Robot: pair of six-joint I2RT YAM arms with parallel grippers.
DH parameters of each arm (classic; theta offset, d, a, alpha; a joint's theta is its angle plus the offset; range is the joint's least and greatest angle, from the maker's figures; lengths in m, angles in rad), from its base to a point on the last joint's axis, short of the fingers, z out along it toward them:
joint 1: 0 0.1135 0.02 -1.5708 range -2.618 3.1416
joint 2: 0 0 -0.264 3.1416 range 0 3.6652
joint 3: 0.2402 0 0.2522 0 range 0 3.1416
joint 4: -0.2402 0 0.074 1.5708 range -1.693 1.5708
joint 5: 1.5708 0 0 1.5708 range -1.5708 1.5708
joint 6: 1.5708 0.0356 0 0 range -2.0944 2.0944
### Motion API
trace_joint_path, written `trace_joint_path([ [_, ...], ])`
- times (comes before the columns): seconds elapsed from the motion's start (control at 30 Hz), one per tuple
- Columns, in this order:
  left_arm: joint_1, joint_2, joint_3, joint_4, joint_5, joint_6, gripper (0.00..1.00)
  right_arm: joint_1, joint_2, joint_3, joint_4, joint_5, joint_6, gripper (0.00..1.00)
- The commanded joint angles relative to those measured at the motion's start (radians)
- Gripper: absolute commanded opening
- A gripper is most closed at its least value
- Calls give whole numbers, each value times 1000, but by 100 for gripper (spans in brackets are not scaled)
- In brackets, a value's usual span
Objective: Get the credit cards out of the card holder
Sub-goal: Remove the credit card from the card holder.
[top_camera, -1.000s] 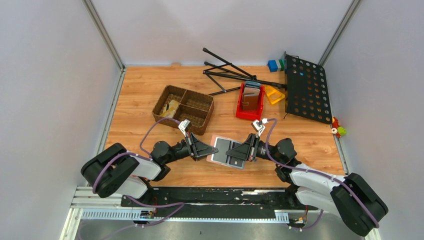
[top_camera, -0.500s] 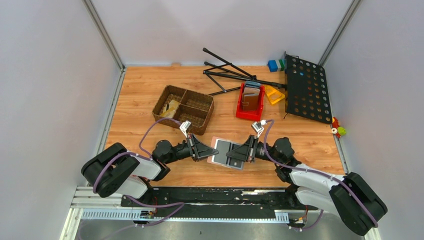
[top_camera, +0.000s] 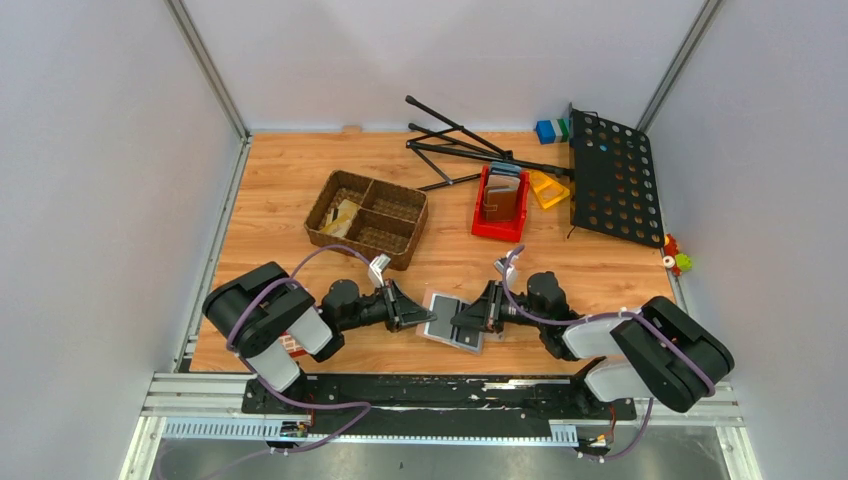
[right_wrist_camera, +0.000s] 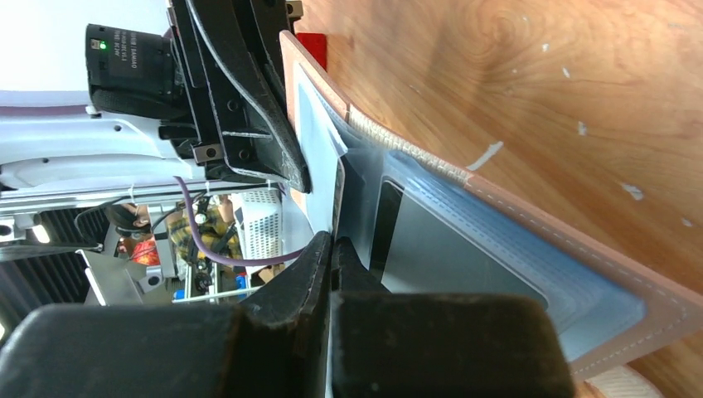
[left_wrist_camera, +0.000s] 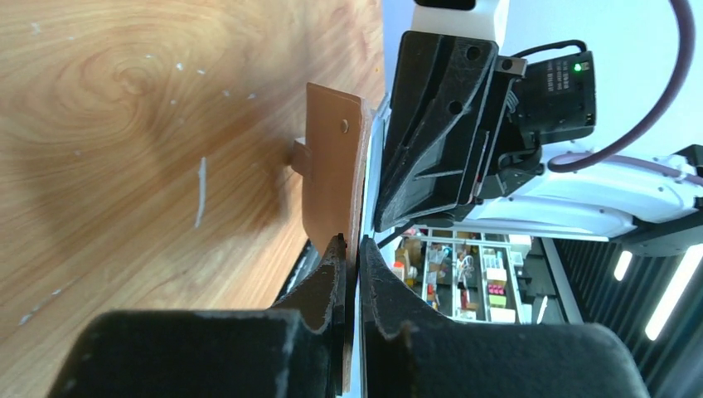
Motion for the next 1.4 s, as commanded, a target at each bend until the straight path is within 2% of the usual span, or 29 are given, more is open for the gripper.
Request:
trace_joint_path([
  [0.0,1,55,-6,95,-17,67,8,-5,23,34,-28,-1,-71,0],
  [0.13,1,168,-3,195,-16,52,8,-8,13,56,-152,25,-125,0],
  [0.2,1,236,1,263,-11,27,4,-9,8,60,-176,36,-138,0],
  [0.3,1,273,11,267,-1,33,2,-9,0,67,-216,47,-158,0],
  [0.5,2,194,-1,260,-16,33,9,-36,10,59,-239,34,-172,0],
  [0.63,2,192,2,268,-9,12,0,-51,19,51,-224,11,-171,0],
  [0.77,2,168,-2,267,-8,4,5,-62,11,45,-228,2,-171,0],
  [0.9,2,131,0,267,0,-14,0,-78,-4,41,-226,-17,-171,0],
  [1.13,2,50,3,267,14,-63,0,-88,-66,43,-192,-65,-144,0],
  [1.37,4,-48,-1,259,4,-113,0,-113,-200,78,-342,-65,-173,0],
])
